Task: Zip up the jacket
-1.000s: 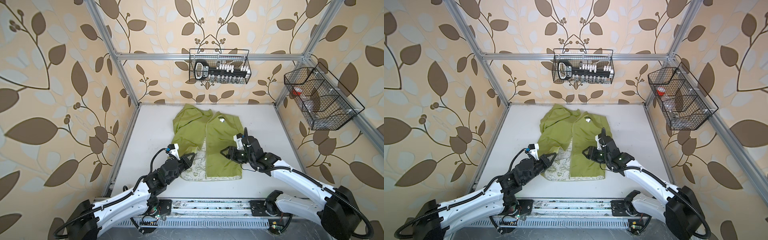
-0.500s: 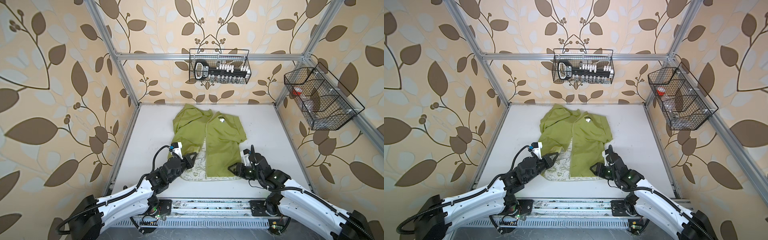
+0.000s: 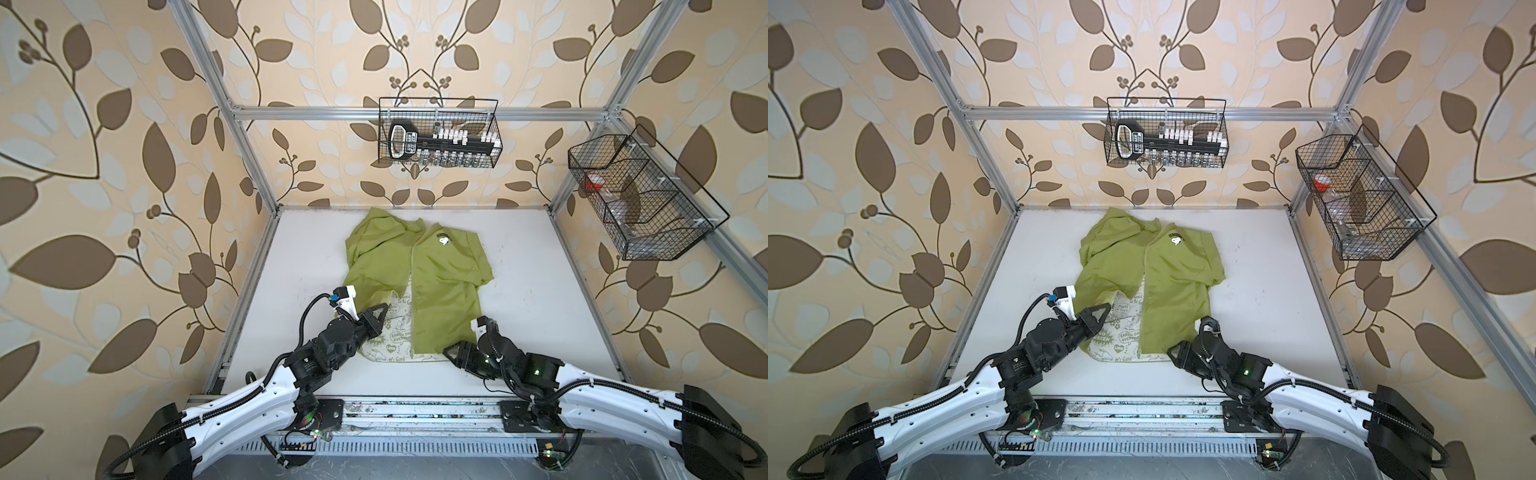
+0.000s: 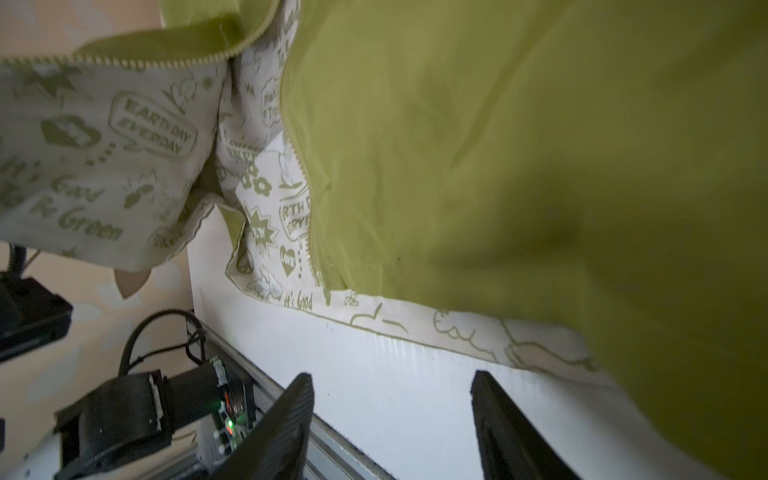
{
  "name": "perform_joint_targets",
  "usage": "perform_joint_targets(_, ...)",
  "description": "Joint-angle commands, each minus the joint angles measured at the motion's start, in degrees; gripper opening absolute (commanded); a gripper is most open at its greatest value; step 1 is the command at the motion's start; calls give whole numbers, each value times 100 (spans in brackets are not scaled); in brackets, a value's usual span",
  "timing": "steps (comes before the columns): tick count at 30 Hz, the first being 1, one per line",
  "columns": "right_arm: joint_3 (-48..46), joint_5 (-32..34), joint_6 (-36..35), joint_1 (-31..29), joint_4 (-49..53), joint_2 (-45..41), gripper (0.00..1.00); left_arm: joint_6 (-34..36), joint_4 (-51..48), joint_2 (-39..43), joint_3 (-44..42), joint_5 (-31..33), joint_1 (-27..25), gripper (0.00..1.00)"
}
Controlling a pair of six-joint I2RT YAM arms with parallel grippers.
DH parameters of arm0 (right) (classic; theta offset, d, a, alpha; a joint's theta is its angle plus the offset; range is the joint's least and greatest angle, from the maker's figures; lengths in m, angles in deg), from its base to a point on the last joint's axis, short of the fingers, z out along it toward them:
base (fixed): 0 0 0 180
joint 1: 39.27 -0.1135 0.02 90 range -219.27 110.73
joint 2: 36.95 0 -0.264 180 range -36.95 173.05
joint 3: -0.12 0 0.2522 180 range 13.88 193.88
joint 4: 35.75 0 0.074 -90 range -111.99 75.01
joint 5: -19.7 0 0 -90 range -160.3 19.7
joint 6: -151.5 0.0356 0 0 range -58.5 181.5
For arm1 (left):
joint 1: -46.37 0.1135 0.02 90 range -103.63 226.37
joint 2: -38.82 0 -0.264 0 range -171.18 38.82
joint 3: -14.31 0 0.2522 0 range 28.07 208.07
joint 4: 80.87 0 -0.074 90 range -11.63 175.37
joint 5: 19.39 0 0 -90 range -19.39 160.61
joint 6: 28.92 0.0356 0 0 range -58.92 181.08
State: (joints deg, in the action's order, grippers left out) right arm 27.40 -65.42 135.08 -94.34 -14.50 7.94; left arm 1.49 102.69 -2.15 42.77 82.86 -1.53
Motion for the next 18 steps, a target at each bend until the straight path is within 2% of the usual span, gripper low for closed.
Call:
perform_joint_targets(1, -38, 799, 314, 16, 782, -538, 69, -70, 351, -39, -37, -10, 42, 0)
perform_joint_targets(4, -117, 860, 218, 299, 1101, -884, 70, -79, 494, -153, -29, -57, 53, 0)
perform_joint_targets(10, -211, 251, -115, 1028, 1072, -795, 67, -79, 623, -353, 66, -187, 53, 0)
perform_joint_targets(14, -183, 86, -134, 1001, 894, -712, 66, -88, 640, -377, 73, -200, 49, 0)
perform_joint_targets(18, -124, 31, -34, 719, 784, -747, 66, -88, 641, -368, 68, -187, 52, 0)
